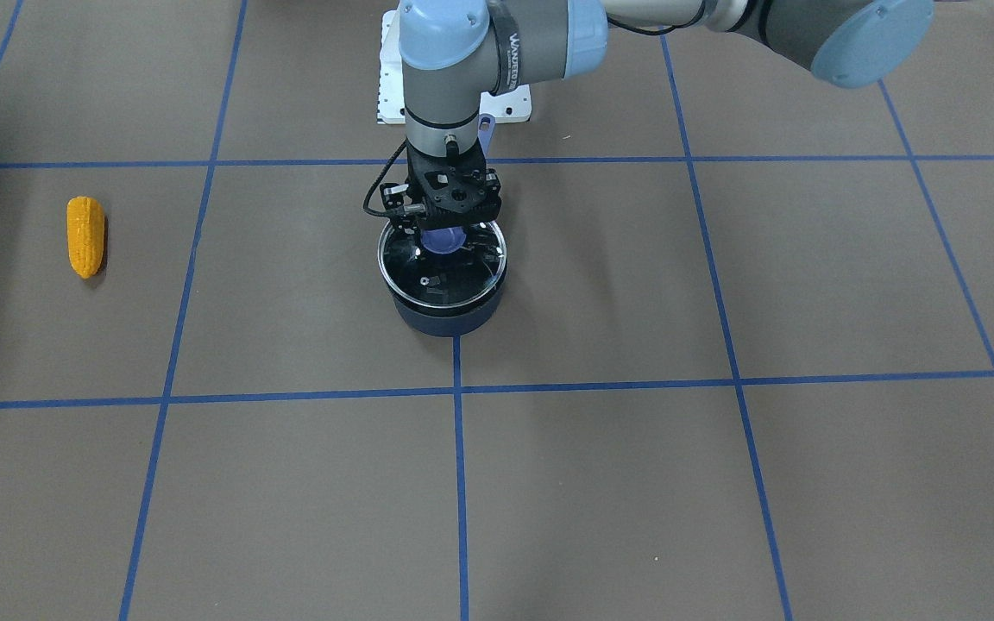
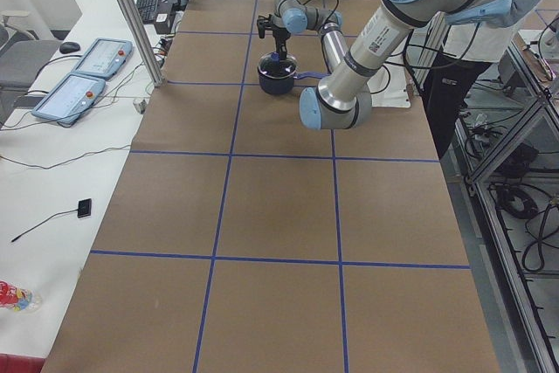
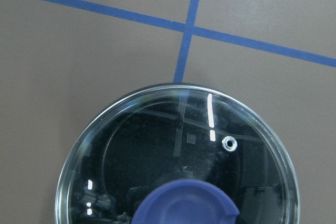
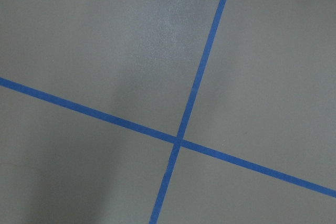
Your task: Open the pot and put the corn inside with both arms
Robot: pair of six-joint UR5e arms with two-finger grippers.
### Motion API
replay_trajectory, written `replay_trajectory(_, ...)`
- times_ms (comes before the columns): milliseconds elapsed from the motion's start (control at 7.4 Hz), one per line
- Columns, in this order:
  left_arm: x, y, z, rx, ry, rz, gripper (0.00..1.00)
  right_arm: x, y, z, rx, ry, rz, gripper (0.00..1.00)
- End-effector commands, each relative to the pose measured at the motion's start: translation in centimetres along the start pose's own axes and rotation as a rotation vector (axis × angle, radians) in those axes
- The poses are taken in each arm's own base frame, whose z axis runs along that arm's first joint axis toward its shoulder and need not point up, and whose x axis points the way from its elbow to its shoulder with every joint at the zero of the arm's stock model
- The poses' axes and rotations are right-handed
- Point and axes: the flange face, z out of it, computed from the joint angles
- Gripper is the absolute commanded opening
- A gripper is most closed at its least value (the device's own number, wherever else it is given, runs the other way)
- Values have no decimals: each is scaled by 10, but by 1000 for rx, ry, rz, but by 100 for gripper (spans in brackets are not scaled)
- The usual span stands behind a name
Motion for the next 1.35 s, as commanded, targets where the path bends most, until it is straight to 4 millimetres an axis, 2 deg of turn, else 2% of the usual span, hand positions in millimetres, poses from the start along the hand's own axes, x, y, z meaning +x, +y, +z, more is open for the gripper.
replay_trajectory(0,-30,13,-39,1,14,33,0,0,0,0,0,0,0,100)
replay_trajectory(135,-51,17,-74,5,-24,108,0,0,0,0,0,0,2,100)
replay_trajectory(270,-84,10,-84,18,-46,157,0,-1,0,-1,1,-1,1,100)
replay_trajectory(405,-129,-11,-86,40,-71,217,0,0,0,-1,1,0,1,100)
replay_trajectory(541,-184,-32,-93,59,-107,319,0,0,0,0,-1,-2,4,100)
replay_trajectory(811,-279,-87,-86,80,-108,414,0,0,0,0,-3,-5,5,100)
replay_trajectory(1081,-414,-137,-69,39,-42,524,0,1,2,4,-10,-5,8,100)
replay_trajectory(1216,-489,-159,-57,22,-56,601,0,1,2,4,-10,-5,10,100)
